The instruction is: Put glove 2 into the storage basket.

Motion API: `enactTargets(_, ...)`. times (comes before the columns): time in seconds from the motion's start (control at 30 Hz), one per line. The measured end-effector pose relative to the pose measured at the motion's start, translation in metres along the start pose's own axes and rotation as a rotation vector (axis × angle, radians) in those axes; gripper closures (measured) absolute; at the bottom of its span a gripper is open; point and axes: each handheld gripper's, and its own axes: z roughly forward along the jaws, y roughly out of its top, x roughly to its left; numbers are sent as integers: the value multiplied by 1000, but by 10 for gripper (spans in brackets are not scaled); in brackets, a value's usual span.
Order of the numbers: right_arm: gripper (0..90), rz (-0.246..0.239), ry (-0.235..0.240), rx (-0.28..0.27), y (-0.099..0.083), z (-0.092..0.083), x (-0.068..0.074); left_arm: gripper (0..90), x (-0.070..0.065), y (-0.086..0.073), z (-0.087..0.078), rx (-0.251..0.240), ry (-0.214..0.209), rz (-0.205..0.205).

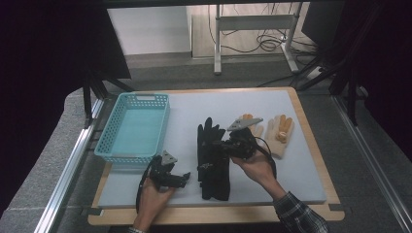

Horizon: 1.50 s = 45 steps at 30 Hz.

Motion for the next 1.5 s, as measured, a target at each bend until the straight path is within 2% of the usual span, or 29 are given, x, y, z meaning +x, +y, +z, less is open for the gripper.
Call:
enactTargets(0.17,874,1,18,3,-16,-5,12,64,0,0,0,1,-1,3)
enactTargets(0.23,874,0,14,4,-29,-4,16,64,0,0,0,-2,1,-1)
enactTargets(0.33,874,7,5,10,-36,-1,16,64,0,0,0,-2,1,-1)
enactTargets(0.37,874,12,-1,23,-46,4,12,64,0,0,0,-1,1,-1)
enactTargets(0.47,872,16,-19,37,-57,12,6,64,0,0,0,-2,1,-2)
enactTargets(0.53,869,20,-25,38,-60,13,5,64,0,0,0,-2,2,-4)
enactTargets(0.57,849,18,-44,45,-69,18,2,64,0,0,0,-3,1,-4)
enactTargets(0.63,834,12,-50,49,-71,19,1,64,0,0,0,-3,2,-4)
enactTargets(0.67,757,-1,-72,77,-77,21,-1,64,0,0,0,-3,2,-2)
enactTargets(0.7,726,-3,-76,83,-78,21,-2,64,0,0,0,-3,2,-2)
enactTargets(0.8,645,-10,-89,77,-80,13,-4,64,0,0,0,1,1,3)
enactTargets(0.93,623,-11,-105,52,-81,-3,-10,64,0,0,0,2,1,3)
enactTargets(1.0,667,-18,-104,56,-84,-8,-12,64,0,0,0,2,0,2)
enactTargets(1.13,855,-31,-85,79,-96,-10,-12,66,1,0,-1,2,-1,1)
enactTargets(1.2,885,-40,-79,92,-103,-10,-11,68,-1,-1,-2,4,8,2)
enactTargets(1.37,886,-59,-42,115,-118,-4,-6,72,1,-6,-10,20,19,-12)
enactTargets(1.5,886,-76,-25,128,-123,3,-1,54,2,-10,-14,32,31,-19)
